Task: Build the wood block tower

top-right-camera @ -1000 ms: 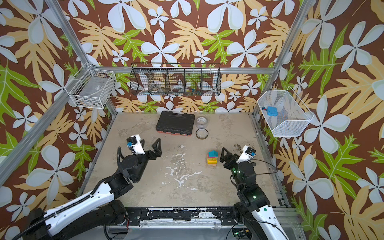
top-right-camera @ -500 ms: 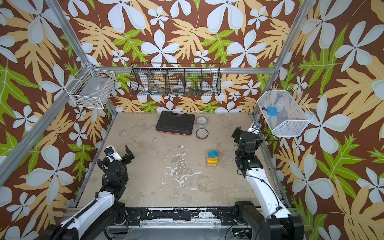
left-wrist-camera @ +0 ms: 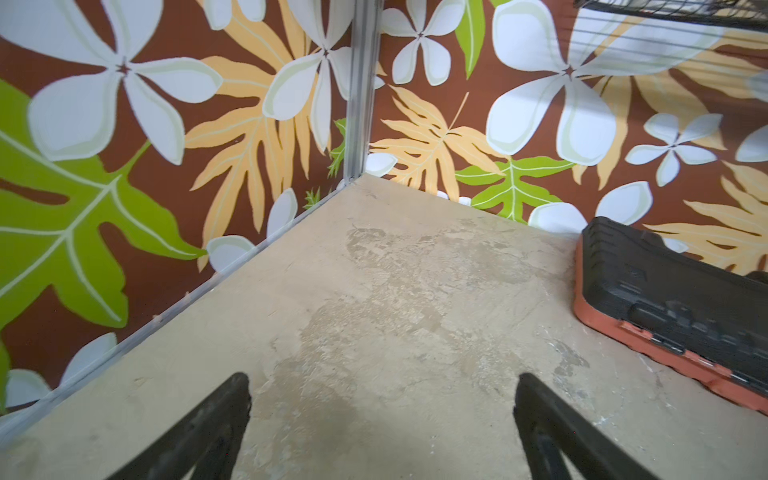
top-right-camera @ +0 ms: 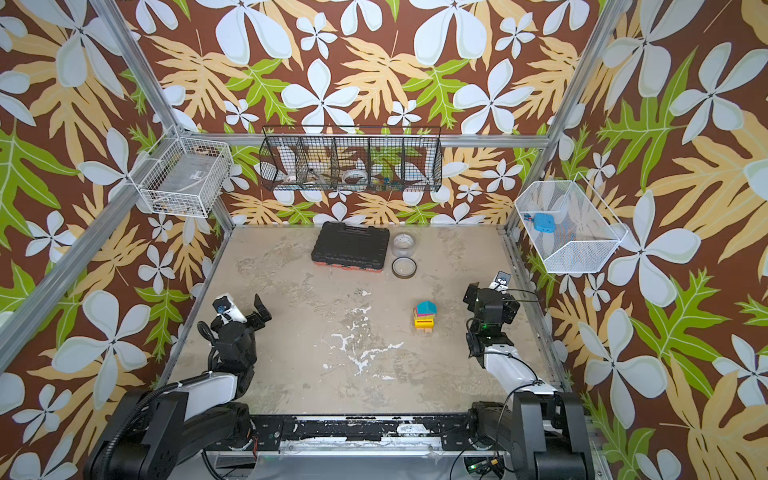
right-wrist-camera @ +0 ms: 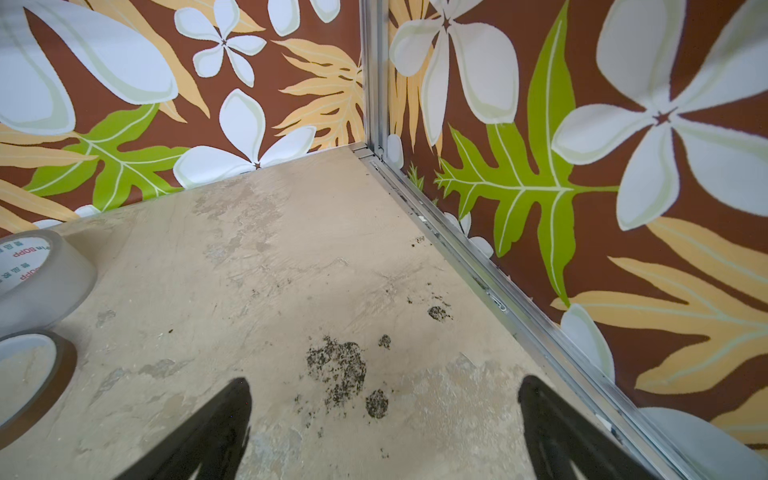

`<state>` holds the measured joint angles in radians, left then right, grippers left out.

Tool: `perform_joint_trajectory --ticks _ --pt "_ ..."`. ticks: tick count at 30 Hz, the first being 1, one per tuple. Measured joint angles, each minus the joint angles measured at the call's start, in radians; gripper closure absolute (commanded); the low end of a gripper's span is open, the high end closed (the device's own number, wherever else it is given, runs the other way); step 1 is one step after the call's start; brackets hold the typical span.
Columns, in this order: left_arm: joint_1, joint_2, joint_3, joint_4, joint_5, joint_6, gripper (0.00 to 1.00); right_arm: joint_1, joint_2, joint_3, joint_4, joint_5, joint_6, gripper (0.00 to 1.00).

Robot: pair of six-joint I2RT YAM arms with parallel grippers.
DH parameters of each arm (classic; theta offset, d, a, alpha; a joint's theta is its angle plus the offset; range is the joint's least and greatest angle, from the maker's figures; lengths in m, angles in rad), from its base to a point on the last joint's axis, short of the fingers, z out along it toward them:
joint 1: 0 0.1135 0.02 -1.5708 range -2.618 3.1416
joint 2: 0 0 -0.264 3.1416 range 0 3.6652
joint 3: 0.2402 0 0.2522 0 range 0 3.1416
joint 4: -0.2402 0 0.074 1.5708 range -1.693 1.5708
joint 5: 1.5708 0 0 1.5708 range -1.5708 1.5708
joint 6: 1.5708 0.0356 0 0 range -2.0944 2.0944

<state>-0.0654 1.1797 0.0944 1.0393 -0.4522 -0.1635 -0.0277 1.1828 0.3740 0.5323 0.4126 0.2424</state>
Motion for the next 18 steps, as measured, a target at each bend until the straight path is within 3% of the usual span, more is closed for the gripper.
perform_joint_trajectory --ticks 4,9,15,18 --pt "0.0 0.053 0.019 0.037 0.076 0.009 0.0 0.002 0.094 -0.092 0.13 -0.002 0.012 0.0" --pt "0.002 0.172 0.0 0.145 0.098 0.024 0.0 0.018 0.164 -0.06 0.223 -0.029 0.006 0.0" --pt "0.003 0.256 0.013 0.229 0.151 0.041 0.0 0.097 0.224 -0.022 0.277 -0.05 -0.079 0.03" --pt "0.003 0.266 0.015 0.266 0.163 0.045 0.0 0.114 0.269 -0.064 0.397 -0.048 -0.123 0.02"
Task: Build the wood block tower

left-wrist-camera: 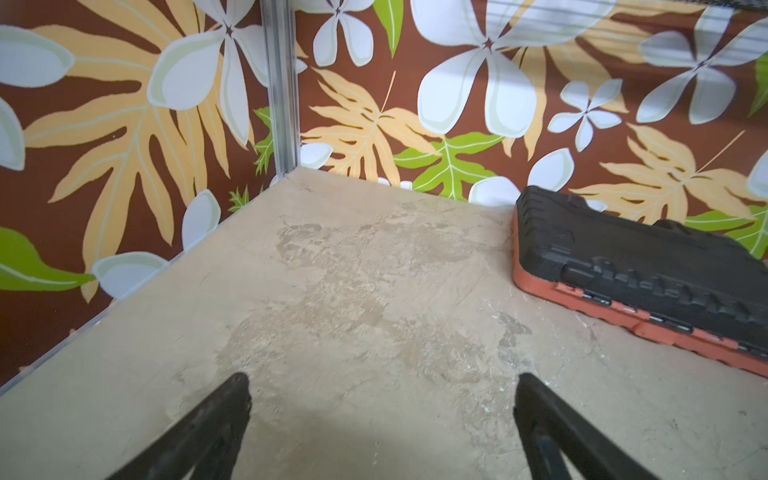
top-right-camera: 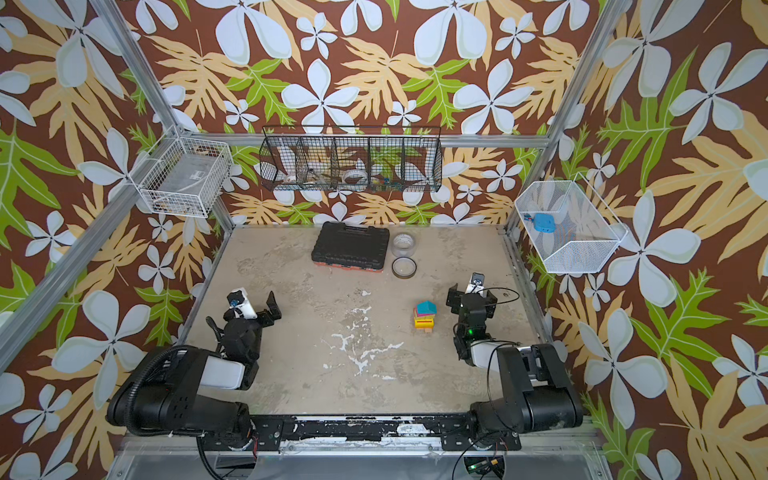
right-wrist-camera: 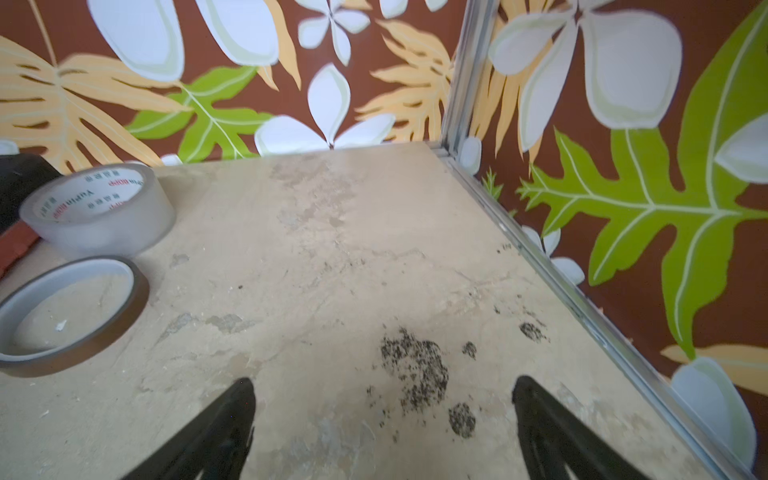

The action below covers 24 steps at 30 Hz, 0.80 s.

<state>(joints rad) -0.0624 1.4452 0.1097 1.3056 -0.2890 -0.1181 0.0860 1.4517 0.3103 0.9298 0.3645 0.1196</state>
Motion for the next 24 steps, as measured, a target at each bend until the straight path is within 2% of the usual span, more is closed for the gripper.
perform_joint_trajectory --ticks 10,13,16,24 --pt "0.0 0.002 0.004 0.013 0.002 0.011 0.0 0.004 -0.006 -0.03 0.064 0.0 -0.042 0.0" --pt "0.0 0.002 0.006 0.013 0.003 0.015 0.0 -0.01 -0.02 -0.091 0.123 -0.025 -0.042 0.0" --pt "0.0 0.002 0.007 0.014 0.005 0.015 0.0 -0.016 0.026 -0.163 0.238 -0.051 -0.048 0.0" --pt "0.0 0.002 0.007 0.014 0.006 0.015 0.0 -0.027 0.013 -0.138 0.273 -0.079 -0.045 0.0"
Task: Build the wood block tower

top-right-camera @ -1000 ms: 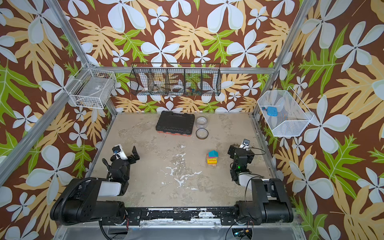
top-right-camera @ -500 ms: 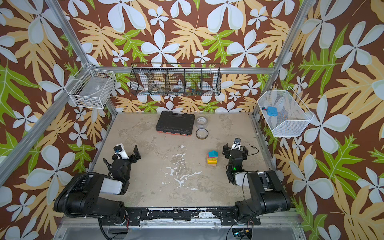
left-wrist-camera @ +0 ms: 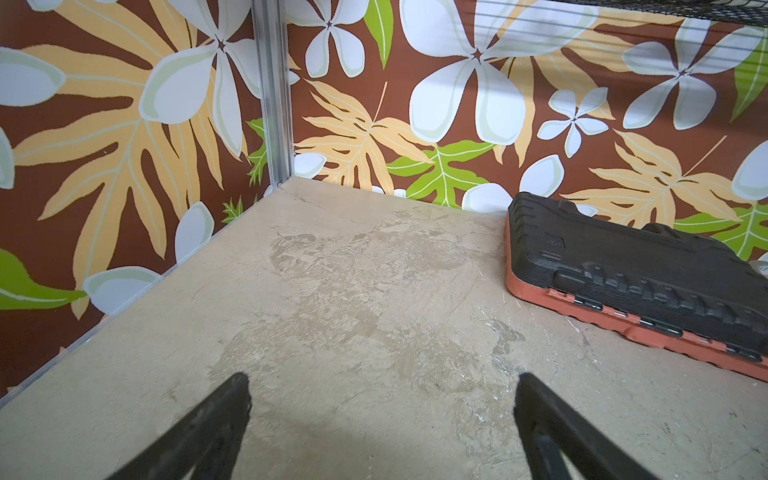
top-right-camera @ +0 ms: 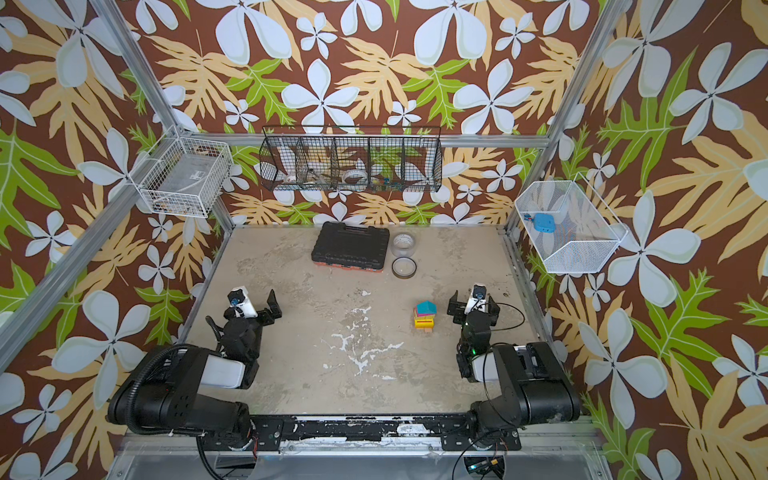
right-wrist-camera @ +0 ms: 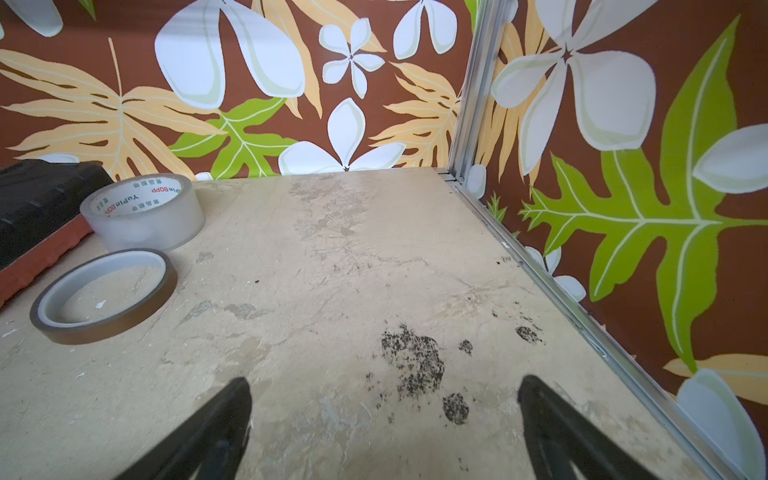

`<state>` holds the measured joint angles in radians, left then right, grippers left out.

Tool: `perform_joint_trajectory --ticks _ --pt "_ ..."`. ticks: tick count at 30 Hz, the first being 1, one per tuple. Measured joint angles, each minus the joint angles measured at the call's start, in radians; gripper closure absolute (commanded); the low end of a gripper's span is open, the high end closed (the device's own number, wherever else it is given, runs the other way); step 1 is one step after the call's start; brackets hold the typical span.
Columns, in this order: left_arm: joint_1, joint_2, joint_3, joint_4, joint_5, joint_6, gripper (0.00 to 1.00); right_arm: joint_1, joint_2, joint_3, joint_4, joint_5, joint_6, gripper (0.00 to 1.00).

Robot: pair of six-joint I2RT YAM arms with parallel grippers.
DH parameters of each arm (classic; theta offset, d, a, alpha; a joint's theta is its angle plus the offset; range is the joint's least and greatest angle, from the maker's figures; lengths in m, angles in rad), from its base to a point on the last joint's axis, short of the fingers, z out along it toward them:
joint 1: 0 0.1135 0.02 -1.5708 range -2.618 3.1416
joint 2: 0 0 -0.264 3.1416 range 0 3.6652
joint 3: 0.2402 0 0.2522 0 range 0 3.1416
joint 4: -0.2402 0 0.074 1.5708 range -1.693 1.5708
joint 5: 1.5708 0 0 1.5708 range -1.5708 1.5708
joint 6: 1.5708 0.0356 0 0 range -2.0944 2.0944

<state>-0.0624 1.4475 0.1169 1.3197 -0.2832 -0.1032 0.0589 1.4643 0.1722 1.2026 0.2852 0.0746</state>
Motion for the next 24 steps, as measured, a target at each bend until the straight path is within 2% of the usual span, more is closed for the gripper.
perform_joint_trajectory --ticks 24 --pt "0.0 0.0 0.001 0.0 0.0 0.0 0.0 0.007 0.001 0.008 0.0 -0.006 0.0 0.0"
